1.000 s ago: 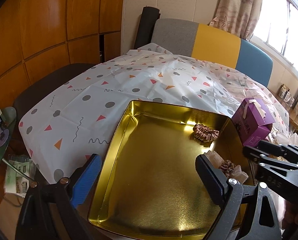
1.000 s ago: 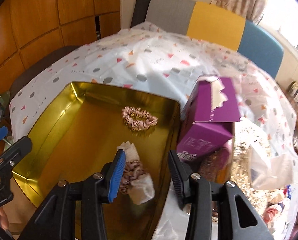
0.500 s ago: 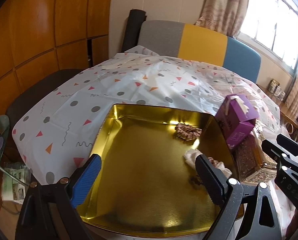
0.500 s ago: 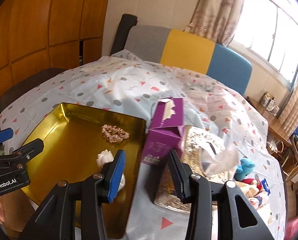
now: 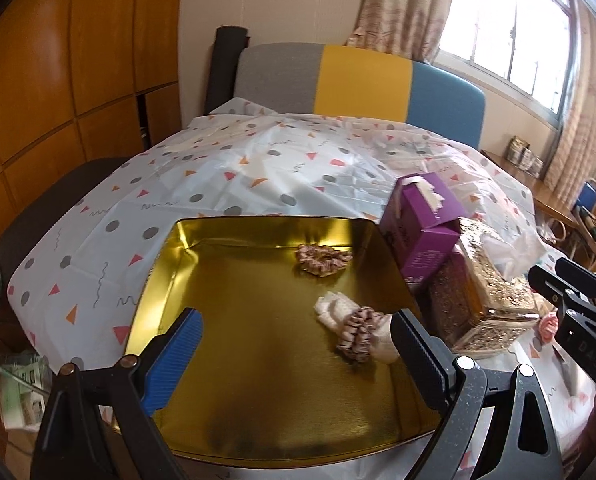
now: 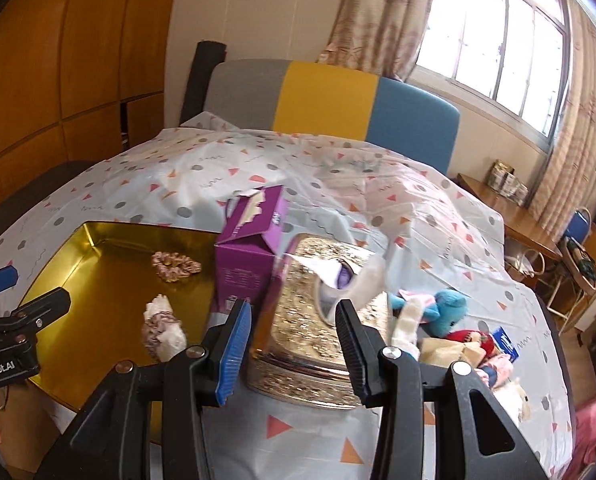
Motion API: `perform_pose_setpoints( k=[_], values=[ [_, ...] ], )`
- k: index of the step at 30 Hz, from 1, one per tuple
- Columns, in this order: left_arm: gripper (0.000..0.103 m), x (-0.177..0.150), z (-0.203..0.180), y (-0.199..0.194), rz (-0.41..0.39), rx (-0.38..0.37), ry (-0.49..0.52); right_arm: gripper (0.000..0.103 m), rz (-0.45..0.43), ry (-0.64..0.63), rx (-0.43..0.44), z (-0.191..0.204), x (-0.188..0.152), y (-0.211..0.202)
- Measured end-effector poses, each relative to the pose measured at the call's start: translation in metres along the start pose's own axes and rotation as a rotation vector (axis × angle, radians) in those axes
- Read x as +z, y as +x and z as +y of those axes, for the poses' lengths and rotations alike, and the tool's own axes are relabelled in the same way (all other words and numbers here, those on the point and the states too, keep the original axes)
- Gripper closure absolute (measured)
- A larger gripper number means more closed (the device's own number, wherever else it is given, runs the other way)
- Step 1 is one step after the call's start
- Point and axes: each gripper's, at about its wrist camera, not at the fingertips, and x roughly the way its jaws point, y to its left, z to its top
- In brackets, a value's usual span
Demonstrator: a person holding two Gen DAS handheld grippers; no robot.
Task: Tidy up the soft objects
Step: 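Move the right gripper back to the pile and grasp the white sponge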
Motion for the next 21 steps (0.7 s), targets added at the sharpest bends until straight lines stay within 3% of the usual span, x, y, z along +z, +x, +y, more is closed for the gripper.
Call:
perform_pose_setpoints(
  k=[9, 21],
  values=[
    [0.007, 0.003, -0.043, -0.006, 0.006, -0.127, 0.118, 0.058, 0.041, 0.057, -0.029, -0.046, -0.018, 0.001],
    [0.007, -0.003, -0.112, -0.006, 0.052, -0.306, 0.289, 0.035, 0.324, 0.246, -0.054, -0.218, -0.097, 0.005]
  ],
)
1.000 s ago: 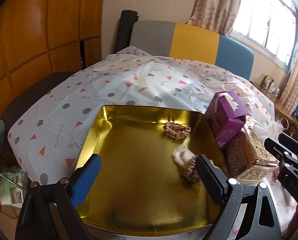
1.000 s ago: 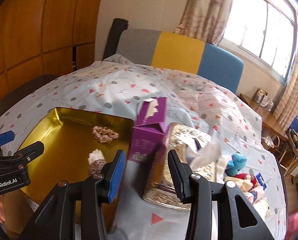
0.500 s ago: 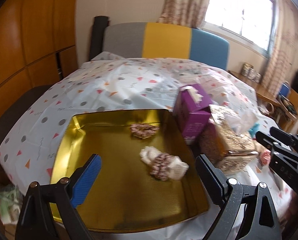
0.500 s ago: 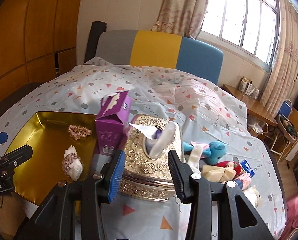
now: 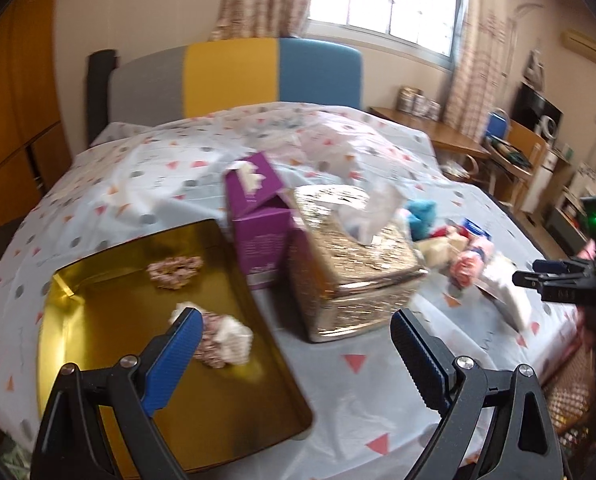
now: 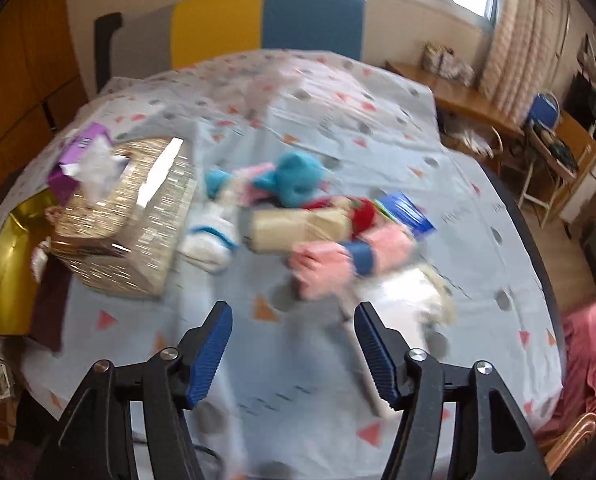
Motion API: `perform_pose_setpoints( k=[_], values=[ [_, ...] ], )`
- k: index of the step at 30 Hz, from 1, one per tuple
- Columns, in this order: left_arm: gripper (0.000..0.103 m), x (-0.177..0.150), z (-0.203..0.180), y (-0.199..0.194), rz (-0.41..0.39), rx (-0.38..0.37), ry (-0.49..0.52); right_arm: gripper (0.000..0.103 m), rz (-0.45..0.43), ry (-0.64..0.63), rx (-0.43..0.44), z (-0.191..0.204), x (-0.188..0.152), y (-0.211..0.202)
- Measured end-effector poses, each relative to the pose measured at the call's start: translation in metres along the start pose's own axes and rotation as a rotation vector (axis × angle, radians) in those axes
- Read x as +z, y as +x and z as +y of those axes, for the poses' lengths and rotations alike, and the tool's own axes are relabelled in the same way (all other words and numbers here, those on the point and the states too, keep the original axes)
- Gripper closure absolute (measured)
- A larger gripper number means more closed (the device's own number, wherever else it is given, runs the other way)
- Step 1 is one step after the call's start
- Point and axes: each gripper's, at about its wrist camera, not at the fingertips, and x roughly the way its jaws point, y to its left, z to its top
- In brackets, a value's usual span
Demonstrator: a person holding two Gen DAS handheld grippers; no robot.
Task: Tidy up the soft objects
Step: 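Move the right gripper back to the pile and grasp the white sponge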
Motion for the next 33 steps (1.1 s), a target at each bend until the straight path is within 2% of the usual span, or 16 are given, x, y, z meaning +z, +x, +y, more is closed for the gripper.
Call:
perform_pose_setpoints(
  k=[3, 6, 8, 12, 17, 18, 19, 21, 25, 26, 29, 33],
  values=[
    [0.007, 0.002, -0.017, 0.007, 0.022, -0.052, 0.044, 0.031, 0.099, -0.024, -0.028, -0.037, -0.003, 0.014],
    [0.007, 0.006, -0.036, 0.012, 0.042, -0.094, 0.09, 0.029, 0.191, -0.059, -0.008, -0.055, -0.005, 0.032],
    [0.007, 0.008, -0.047, 0.015, 0.05, -0.119, 0.108, 0.025, 0.252, -0.095, 0.023, -0.059, -0.006, 0.045],
    [0.007, 0.013, -0.068, 0.021, 0.068, -0.159, 0.152, 0.021, 0.322, -0.152, 0.021, -0.056, -0.005, 0.066],
    [0.007, 0.023, -0.091, 0.028, 0.071, -0.199, 0.212, 0.021, 0.395, -0.177, 0.011, -0.059, -0.012, 0.087],
    [0.007, 0.024, -0.096, 0.029, 0.073, -0.208, 0.221, 0.025, 0.413, -0.171, 0.009, -0.06, -0.014, 0.09],
    [0.008, 0.026, -0.099, 0.03, 0.075, -0.219, 0.228, 0.048, 0.423, -0.169, 0.017, -0.061, -0.017, 0.091],
    [0.008, 0.03, -0.109, 0.034, 0.079, -0.241, 0.246, 0.047, 0.41, -0.152, 0.01, -0.065, -0.021, 0.087],
    [0.01, 0.038, -0.133, 0.045, 0.081, -0.253, 0.299, 0.048, 0.289, -0.078, 0.053, -0.078, -0.017, 0.052],
    [0.013, 0.04, -0.139, 0.049, 0.087, -0.26, 0.307, 0.048, 0.256, -0.042, 0.063, -0.084, -0.015, 0.044],
    [0.015, 0.046, -0.156, 0.067, 0.112, -0.269, 0.315, 0.047, 0.15, 0.126, 0.084, -0.107, -0.008, 0.024],
    [0.02, 0.053, -0.176, 0.097, 0.165, -0.292, 0.319, 0.046, 0.038, 0.34, 0.095, -0.128, 0.006, 0.023]
  ],
)
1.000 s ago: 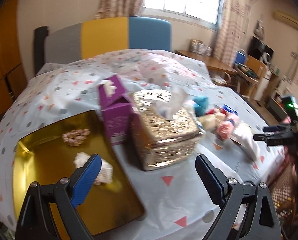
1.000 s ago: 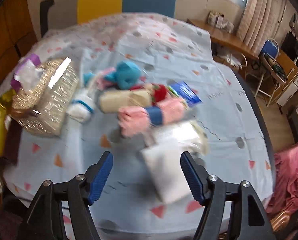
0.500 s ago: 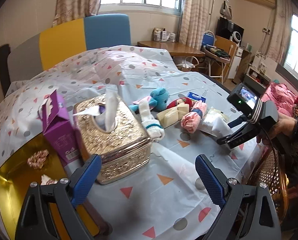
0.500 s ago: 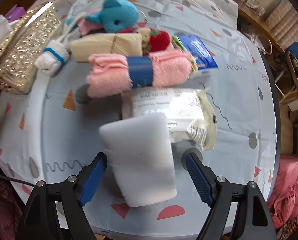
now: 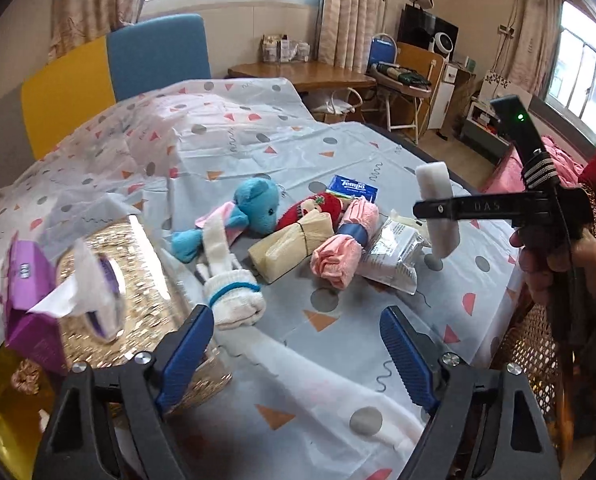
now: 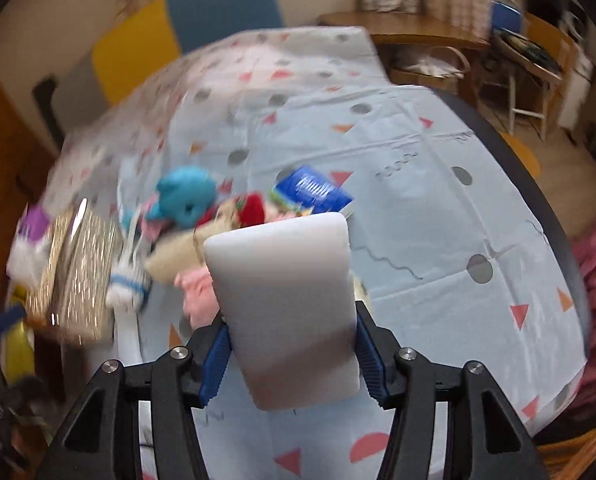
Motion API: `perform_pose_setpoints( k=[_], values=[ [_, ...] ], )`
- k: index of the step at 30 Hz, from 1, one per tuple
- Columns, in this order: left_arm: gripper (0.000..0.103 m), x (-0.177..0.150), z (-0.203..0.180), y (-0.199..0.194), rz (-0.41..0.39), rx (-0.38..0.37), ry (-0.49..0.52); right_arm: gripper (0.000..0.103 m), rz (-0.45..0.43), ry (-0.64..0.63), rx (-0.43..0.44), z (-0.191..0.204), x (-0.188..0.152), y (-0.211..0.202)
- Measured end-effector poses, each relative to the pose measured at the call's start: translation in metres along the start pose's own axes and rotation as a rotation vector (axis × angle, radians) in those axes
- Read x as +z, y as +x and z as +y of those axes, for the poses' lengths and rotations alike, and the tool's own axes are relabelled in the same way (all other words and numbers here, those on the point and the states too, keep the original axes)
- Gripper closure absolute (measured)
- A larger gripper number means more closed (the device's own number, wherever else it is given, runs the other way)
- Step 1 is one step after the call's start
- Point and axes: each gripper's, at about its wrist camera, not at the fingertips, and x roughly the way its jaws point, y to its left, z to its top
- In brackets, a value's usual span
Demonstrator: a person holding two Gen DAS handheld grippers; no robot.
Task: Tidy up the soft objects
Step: 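Move the right gripper back to the pile and grasp the white sponge, then grasp the pink towel roll with blue band with the left gripper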
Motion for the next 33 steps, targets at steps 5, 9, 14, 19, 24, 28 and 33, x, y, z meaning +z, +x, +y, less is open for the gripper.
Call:
perform_pose_setpoints(
  k=[5, 9, 14, 19, 24, 28, 33],
  values=[
    [0.023, 0.017, -0.012, 0.035, 0.041, -0.002, 0.036, 0.046, -0.077, 0.226, 0.008, -0.029, 0.004, 0.021],
    [0.031, 0.029, -0.027, 0.069, 0.07, -0.014, 0.079, 0.047, -0.106, 0.3, -0.032, -0.047, 0.003, 0.015],
    [0.043, 0.044, -0.044, 0.114, 0.127, -0.026, 0.13, 0.046, -0.109, 0.311, -0.022, -0.049, 0.002, 0.016],
    [0.043, 0.056, -0.054, 0.151, 0.18, -0.007, 0.184, 0.046, -0.108, 0.316, -0.01, -0.051, 0.003, 0.017],
    [0.049, 0.056, -0.058, 0.181, 0.262, -0.026, 0.179, 0.046, -0.107, 0.321, 0.002, -0.053, 0.003, 0.018],
    [0.071, 0.052, -0.046, 0.176, 0.26, -0.076, 0.077, 0.046, -0.108, 0.313, -0.008, -0.052, 0.003, 0.018],
    [0.071, 0.058, -0.031, 0.14, 0.211, -0.155, -0.02, 0.046, -0.102, 0.299, -0.009, -0.05, 0.002, 0.019]
  ],
)
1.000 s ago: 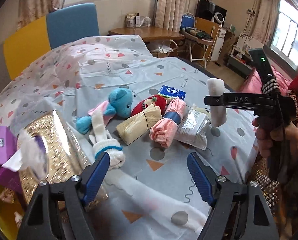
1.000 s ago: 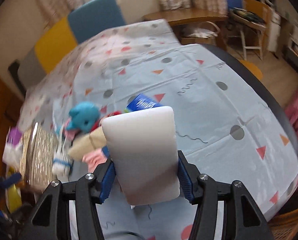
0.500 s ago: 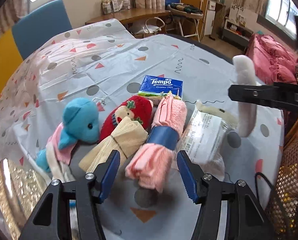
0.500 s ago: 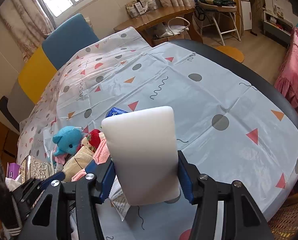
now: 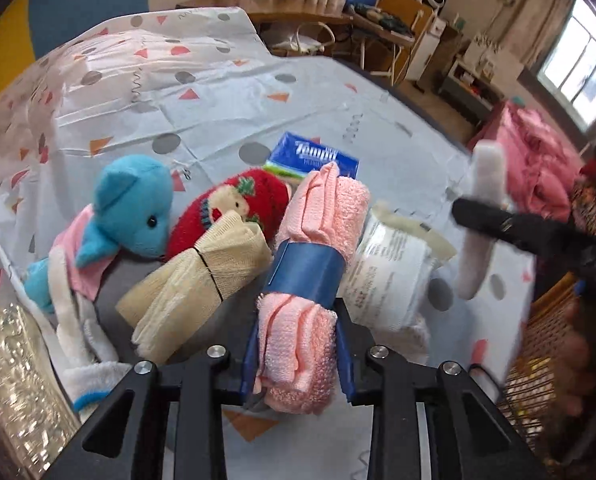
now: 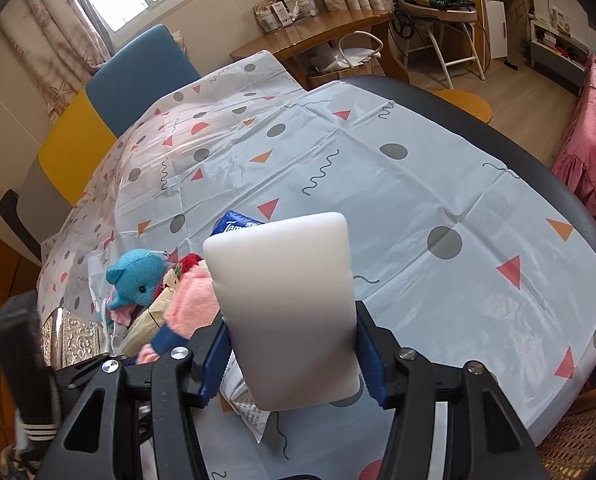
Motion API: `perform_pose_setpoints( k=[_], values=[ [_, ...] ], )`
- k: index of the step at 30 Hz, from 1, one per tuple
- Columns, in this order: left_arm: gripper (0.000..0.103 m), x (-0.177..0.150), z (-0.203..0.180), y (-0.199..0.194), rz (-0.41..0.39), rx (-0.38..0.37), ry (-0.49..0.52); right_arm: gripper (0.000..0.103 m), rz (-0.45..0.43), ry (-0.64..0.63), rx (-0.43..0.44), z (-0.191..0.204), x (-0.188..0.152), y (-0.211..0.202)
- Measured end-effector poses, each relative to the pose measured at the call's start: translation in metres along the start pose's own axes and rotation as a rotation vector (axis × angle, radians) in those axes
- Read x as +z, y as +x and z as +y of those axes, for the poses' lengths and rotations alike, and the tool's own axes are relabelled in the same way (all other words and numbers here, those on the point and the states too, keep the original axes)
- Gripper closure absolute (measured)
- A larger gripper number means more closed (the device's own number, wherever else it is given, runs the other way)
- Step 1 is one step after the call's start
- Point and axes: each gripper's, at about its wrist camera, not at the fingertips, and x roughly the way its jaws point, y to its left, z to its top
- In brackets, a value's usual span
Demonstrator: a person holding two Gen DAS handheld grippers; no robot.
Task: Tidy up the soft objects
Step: 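Grasp the pink towel roll with blue band with the left gripper, then carry the pink towel roll into the gold tray and open the left gripper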
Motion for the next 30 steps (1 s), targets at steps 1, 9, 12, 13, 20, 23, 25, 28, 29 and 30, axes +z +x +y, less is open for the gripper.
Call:
perform_pose_setpoints(
  k=[1, 9, 12, 13, 20, 23, 25, 28, 29, 30],
  values=[
    [0.071, 0.004, 0.003, -0.009, -0.015, -0.011, -0.021, 0.046, 0.0, -0.005, -0.002, 0.001, 0.0, 0.0],
    [0.071, 0.061, 0.057, -0.069, -0.13, 0.105, -0.206, 0.046, 0.023, -0.044, -0.022, 0.008, -0.004, 0.005],
    [0.071, 0.08, 0.095, -0.101, -0.184, 0.202, -0.266, 0.047, 0.029, -0.052, -0.026, 0.009, -0.004, 0.007],
    [0.071, 0.084, 0.108, -0.113, -0.2, 0.228, -0.292, 0.047, 0.031, -0.056, -0.027, 0.01, -0.005, 0.007],
    [0.07, 0.067, 0.202, -0.195, -0.299, 0.393, -0.438, 0.047, 0.027, -0.075, -0.035, 0.012, -0.005, 0.007],
    [0.07, 0.032, 0.237, -0.23, -0.336, 0.447, -0.494, 0.047, 0.023, -0.086, -0.038, 0.014, -0.006, 0.006],
    [0.07, 0.001, 0.258, -0.25, -0.352, 0.478, -0.533, 0.047, 0.022, -0.102, -0.044, 0.016, -0.007, 0.006],
    [0.07, -0.051, 0.287, -0.269, -0.362, 0.503, -0.595, 0.047, 0.017, -0.118, -0.052, 0.019, -0.007, 0.005],
    [0.07, -0.07, 0.294, -0.273, -0.361, 0.52, -0.616, 0.047, 0.016, -0.121, -0.054, 0.02, -0.007, 0.005],
    [0.07, -0.089, 0.297, -0.275, -0.359, 0.532, -0.63, 0.047, 0.013, -0.124, -0.061, 0.02, -0.007, 0.005]
  ],
)
